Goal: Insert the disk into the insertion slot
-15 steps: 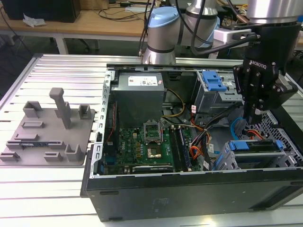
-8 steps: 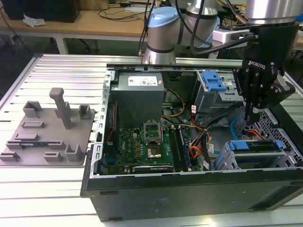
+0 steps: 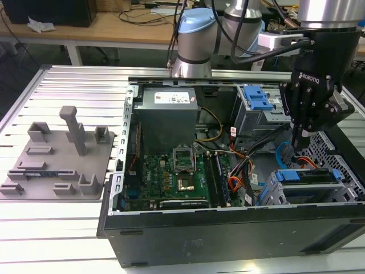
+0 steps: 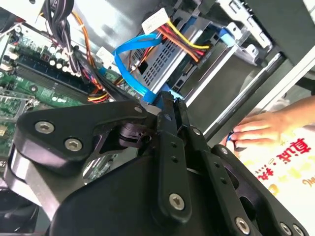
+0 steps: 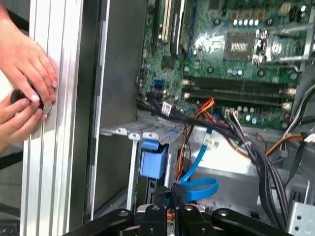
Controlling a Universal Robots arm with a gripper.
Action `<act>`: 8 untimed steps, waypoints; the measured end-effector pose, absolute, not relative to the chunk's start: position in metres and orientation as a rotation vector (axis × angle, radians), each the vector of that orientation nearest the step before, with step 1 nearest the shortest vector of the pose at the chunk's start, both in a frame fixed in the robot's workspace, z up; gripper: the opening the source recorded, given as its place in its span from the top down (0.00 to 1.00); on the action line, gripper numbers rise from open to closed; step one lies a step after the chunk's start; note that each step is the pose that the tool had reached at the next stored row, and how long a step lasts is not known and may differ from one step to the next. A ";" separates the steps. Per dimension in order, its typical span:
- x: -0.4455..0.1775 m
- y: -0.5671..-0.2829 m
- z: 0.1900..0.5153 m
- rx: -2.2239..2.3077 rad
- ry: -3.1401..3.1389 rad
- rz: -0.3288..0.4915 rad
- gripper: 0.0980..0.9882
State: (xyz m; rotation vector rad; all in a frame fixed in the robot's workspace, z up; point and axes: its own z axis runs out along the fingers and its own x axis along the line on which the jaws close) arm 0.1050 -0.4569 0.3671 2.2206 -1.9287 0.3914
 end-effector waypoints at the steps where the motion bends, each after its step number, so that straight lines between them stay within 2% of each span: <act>1: 0.105 -0.457 0.367 2.206 -1.944 0.388 0.93; 8: 0.105 -0.457 0.364 2.131 -2.066 0.333 0.93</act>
